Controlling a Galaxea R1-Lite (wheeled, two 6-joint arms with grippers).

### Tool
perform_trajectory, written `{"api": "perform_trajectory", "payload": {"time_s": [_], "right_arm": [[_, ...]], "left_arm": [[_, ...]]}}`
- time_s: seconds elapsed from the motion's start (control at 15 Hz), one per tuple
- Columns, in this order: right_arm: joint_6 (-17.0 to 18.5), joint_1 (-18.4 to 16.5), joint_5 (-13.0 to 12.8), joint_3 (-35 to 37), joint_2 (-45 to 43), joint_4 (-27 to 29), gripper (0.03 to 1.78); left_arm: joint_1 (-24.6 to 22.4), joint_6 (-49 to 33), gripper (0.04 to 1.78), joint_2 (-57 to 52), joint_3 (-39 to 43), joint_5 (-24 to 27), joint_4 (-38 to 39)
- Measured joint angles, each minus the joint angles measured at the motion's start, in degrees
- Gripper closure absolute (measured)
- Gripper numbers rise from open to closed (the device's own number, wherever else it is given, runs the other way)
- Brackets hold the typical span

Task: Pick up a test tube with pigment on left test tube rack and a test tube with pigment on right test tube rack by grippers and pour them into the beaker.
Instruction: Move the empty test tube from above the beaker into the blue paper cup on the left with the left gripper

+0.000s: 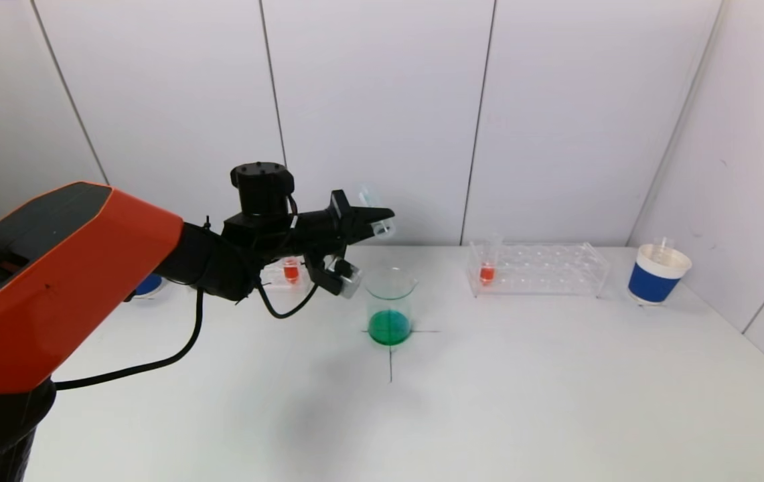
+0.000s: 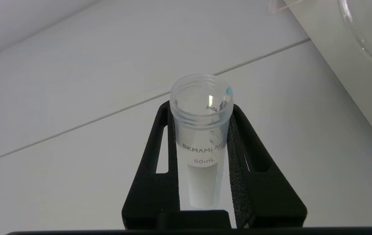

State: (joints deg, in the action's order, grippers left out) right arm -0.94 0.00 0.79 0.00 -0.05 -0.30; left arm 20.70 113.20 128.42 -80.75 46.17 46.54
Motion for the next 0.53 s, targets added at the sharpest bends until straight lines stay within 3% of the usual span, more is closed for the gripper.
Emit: {"api": "perform_trajectory", "payload": {"time_s": [0.27, 0.53], "right_arm": [[-0.05, 0.00, -0.02, 0.00, 0.00, 0.00, 0.04], [0.00, 0.00, -0.02, 0.00, 0.00, 0.00, 0.04]], "left_arm": [[0.46, -1.88, 1.37, -0.09, 0.68, 0.00, -1.82], [0.71, -9.65, 1.37, -0.24, 1.40, 0.20, -1.06]]}}
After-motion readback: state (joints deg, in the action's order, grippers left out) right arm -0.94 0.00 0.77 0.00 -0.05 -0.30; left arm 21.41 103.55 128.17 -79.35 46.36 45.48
